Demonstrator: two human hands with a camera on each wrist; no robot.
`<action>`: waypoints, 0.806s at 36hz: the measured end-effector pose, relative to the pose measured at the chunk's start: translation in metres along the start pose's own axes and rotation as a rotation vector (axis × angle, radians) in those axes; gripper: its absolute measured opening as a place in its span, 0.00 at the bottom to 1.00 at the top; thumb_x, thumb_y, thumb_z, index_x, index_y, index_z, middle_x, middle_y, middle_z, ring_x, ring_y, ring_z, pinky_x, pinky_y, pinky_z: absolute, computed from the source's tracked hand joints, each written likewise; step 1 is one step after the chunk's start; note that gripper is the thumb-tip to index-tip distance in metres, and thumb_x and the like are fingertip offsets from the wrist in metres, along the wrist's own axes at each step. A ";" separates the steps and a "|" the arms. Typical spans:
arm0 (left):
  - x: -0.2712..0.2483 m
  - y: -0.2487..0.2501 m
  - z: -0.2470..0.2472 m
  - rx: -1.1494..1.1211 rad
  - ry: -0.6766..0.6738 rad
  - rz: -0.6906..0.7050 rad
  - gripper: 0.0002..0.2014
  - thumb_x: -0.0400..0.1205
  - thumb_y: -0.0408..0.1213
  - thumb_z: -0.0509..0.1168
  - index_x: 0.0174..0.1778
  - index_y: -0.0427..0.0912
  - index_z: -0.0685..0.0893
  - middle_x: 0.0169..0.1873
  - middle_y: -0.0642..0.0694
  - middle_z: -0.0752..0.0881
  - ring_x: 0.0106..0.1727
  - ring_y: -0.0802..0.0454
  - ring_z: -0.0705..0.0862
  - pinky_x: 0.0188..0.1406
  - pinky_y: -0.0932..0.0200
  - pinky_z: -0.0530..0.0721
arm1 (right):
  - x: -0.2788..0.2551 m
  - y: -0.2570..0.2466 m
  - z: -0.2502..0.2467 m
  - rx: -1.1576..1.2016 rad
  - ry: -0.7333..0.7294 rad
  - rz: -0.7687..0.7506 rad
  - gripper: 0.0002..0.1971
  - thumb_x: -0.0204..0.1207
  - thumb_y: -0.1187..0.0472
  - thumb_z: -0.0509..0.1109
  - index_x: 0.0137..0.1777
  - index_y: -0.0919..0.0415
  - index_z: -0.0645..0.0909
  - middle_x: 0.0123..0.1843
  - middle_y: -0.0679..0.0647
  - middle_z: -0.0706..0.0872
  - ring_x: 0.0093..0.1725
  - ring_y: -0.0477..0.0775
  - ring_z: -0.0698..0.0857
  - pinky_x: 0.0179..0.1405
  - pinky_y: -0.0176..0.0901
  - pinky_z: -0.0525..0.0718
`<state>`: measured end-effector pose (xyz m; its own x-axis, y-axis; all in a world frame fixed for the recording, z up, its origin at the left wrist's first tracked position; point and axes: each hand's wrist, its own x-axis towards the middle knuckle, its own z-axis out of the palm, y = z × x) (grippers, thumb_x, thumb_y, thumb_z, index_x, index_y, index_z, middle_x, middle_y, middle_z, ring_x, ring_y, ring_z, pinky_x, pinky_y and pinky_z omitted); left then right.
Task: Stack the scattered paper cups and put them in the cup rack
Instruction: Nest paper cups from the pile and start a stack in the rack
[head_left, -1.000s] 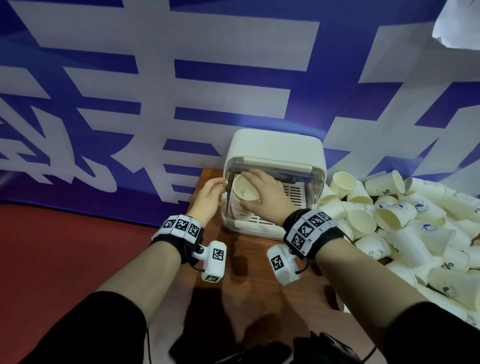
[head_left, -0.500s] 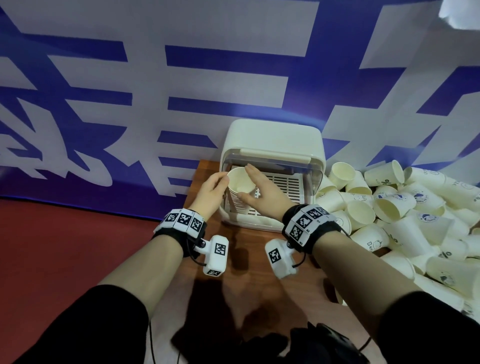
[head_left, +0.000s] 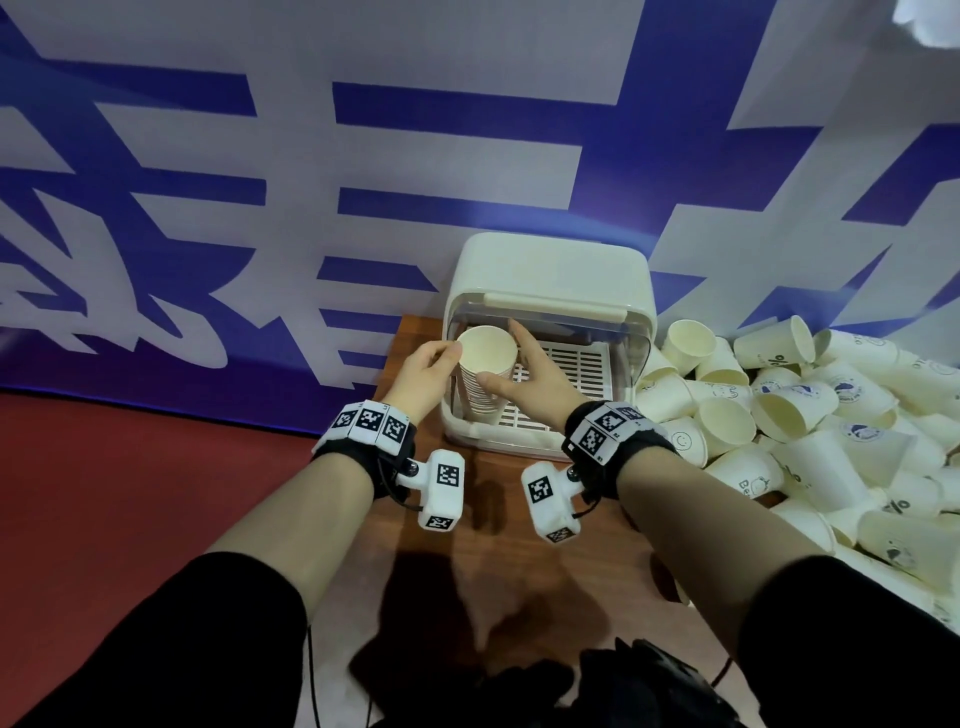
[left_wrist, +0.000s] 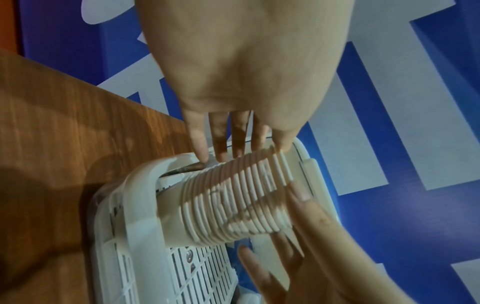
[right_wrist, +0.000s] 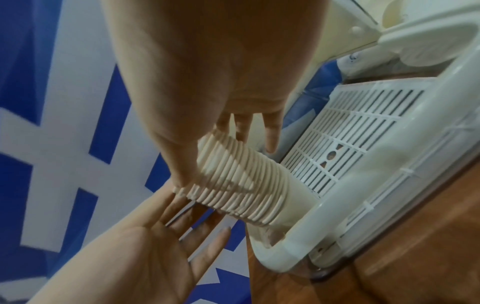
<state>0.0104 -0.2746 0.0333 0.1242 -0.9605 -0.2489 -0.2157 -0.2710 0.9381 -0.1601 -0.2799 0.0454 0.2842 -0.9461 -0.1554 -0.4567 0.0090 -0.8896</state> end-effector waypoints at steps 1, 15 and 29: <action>-0.001 0.000 0.000 -0.005 -0.008 -0.014 0.19 0.86 0.50 0.58 0.70 0.45 0.77 0.64 0.47 0.79 0.66 0.48 0.77 0.71 0.41 0.76 | 0.000 0.003 0.000 0.034 -0.001 0.034 0.47 0.72 0.50 0.77 0.84 0.52 0.51 0.83 0.50 0.62 0.79 0.51 0.64 0.79 0.50 0.64; -0.013 -0.016 0.004 -0.368 -0.242 -0.273 0.35 0.83 0.60 0.57 0.83 0.49 0.58 0.79 0.38 0.67 0.77 0.41 0.70 0.74 0.44 0.72 | 0.006 0.024 0.013 0.258 -0.074 0.242 0.39 0.67 0.54 0.79 0.78 0.52 0.66 0.71 0.51 0.77 0.66 0.52 0.79 0.64 0.57 0.82; 0.005 0.002 0.029 -0.398 -0.215 -0.218 0.17 0.85 0.52 0.60 0.67 0.52 0.71 0.69 0.49 0.76 0.69 0.51 0.76 0.64 0.51 0.80 | 0.020 0.029 0.004 0.420 0.090 0.232 0.33 0.72 0.59 0.76 0.76 0.54 0.68 0.67 0.51 0.78 0.64 0.51 0.80 0.64 0.52 0.79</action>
<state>-0.0171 -0.2821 0.0268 -0.0861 -0.8869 -0.4539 0.1842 -0.4619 0.8676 -0.1646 -0.2970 0.0146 0.1324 -0.9278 -0.3489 -0.1148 0.3353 -0.9351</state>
